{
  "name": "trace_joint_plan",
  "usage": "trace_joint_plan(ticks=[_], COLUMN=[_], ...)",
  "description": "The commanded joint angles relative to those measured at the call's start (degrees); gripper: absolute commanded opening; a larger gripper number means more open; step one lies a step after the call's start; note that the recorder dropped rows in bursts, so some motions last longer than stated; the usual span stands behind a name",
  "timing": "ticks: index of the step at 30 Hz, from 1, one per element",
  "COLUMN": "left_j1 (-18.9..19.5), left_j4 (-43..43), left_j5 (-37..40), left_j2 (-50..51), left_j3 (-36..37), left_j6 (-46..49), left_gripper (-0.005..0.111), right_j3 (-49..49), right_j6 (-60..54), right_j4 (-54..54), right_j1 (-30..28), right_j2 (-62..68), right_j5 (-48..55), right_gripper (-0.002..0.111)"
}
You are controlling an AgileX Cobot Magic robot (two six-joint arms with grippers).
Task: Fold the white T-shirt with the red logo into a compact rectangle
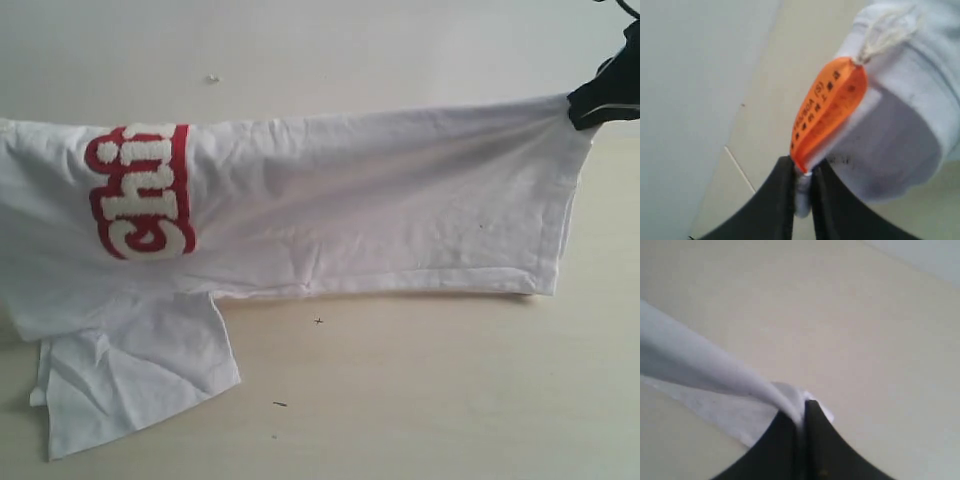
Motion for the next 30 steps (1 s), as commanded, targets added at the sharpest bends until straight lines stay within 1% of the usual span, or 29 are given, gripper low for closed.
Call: trace_joint_plan(ticks=[1,6,9,12,17,18,20,22,25,26,28,30], left_j1=[0.2,0.2,0.2,0.2,0.2,0.2,0.2,0.2,0.2,0.2,0.2,0.2], left_j4=[-0.1,-0.1,-0.1,0.6,0.6,0.6,0.3,-2.0,-6.0,-7.1,-11.0,-16.3], left_j5=[-15.5,-26.2,-29.5,-30.3,-28.3,-26.0,-18.8,-9.8,6.8,10.5,16.1,18.1], left_j2=[4.9,12.1,15.6,17.9,18.7,18.6,18.3,18.2,18.2,18.1,17.0,15.0], left_j3=[-0.2,-0.2,-0.2,-0.2,-0.5,-1.1,-3.1,-5.8,-10.7,-11.9,-13.8,-14.2], left_j6=[-0.2,-0.2,-0.2,-0.5,-6.4,-8.2,-11.3,-12.5,-12.3,-12.3,-12.5,-12.9], left_gripper=[0.000,0.000,0.000,0.000,0.000,0.000,0.000,0.000,0.000,0.000,0.000,0.000], right_j3=[-0.6,-0.6,-0.6,-0.8,-5.2,-6.3,-8.3,-10.2,-11.4,-11.4,-11.4,-11.4], right_j6=[-4.7,-8.2,-8.6,-9.2,-8.3,-8.0,-7.8,-5.9,-1.4,-0.8,-0.3,0.5], right_j4=[-0.7,-0.4,-0.4,-0.4,-0.2,0.6,2.1,2.8,2.8,2.8,2.8,2.6], right_j1=[0.1,0.1,0.1,0.1,0.1,0.1,0.1,0.1,0.1,0.1,0.1,0.1], right_j2=[4.0,9.3,12.2,14.8,17.5,17.6,17.6,17.2,15.8,15.2,13.7,12.0], right_j5=[-8.4,-15.7,-18.6,-19.7,-13.0,-10.9,-6.5,-2.1,3.3,5.1,8.9,12.0], right_gripper=[0.000,0.000,0.000,0.000,0.000,0.000,0.000,0.000,0.000,0.000,0.000,0.000])
